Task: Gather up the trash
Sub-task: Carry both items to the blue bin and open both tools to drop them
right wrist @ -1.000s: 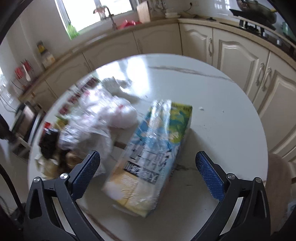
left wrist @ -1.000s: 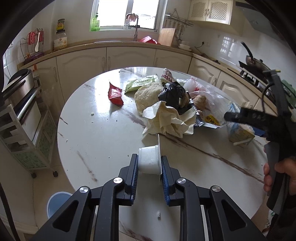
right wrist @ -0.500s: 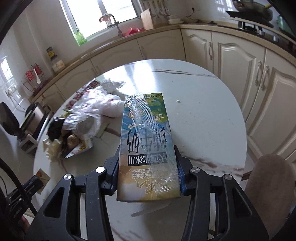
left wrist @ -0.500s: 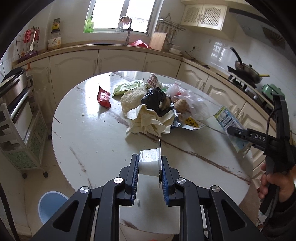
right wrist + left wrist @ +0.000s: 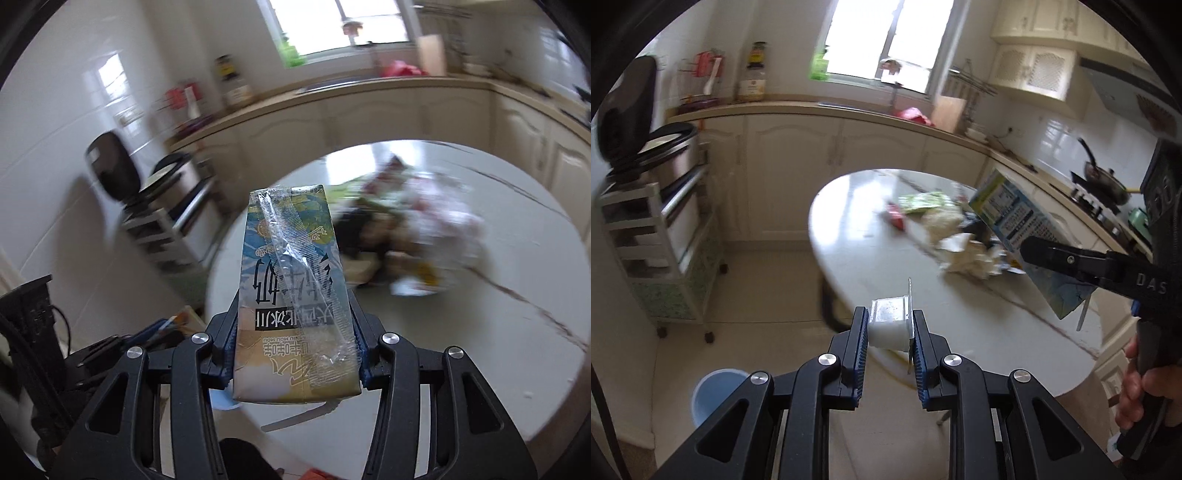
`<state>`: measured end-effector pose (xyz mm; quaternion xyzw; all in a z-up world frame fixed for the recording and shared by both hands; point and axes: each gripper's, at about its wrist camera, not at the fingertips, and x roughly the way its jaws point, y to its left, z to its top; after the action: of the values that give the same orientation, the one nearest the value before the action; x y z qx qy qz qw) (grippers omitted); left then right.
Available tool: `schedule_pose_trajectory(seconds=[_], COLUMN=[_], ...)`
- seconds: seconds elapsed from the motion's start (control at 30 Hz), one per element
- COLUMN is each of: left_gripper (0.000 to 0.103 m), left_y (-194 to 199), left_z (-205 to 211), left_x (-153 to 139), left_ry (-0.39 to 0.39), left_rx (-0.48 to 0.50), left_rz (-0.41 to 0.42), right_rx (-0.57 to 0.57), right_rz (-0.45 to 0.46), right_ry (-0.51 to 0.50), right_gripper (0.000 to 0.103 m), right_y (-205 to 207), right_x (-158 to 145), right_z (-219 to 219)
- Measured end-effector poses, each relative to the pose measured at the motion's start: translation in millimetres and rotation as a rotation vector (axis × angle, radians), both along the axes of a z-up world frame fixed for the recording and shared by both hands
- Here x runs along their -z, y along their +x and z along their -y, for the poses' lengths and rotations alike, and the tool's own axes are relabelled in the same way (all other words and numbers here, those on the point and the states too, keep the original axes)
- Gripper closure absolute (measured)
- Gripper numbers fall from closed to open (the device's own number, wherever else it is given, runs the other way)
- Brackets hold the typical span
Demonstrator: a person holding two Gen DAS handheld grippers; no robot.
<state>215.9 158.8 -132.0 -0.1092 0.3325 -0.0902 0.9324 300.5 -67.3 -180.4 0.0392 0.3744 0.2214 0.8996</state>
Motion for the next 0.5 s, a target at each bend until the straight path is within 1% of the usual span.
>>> schedule_pose_trajectory(seconds=[0.03, 0.1, 0.13, 0.23, 0.3, 0.4, 0.5], left_gripper=[0.085, 0.085, 0.085, 0.085, 0.085, 0.085, 0.085], left_y=[-7, -15, -20, -31, -35, -37, -30], left_z=[-20, -44, -64, -101, -120, -149, -164], left_x=[4, 13, 21, 41, 57, 89, 116], left_ry=[0.002, 0.004, 0.005, 0.016, 0.013, 0.034, 0.032], left_rx=[-0.036, -0.083, -0.124, -0.207, -0.24, -0.303, -0.336], left_rz=[-0.008, -0.026, -0.044, -0.088, -0.125, -0.212, -0.285], right_rx=[-0.039, -0.116, -0.157, -0.247, -0.293, -0.328, -0.349], right_rz=[0.0, -0.011, -0.018, -0.043, -0.068, -0.119, -0.183], right_ry=[-0.001, -0.009, -0.009, -0.034, -0.062, -0.124, -0.163], right_gripper=[0.057, 0.057, 0.057, 0.057, 0.057, 0.057, 0.057], right_y=[1, 4, 5, 10, 16, 28, 41], right_x=[1, 7, 12, 32, 53, 89, 127], right_z=[-21, -64, -87, -146, -183, -227, -258])
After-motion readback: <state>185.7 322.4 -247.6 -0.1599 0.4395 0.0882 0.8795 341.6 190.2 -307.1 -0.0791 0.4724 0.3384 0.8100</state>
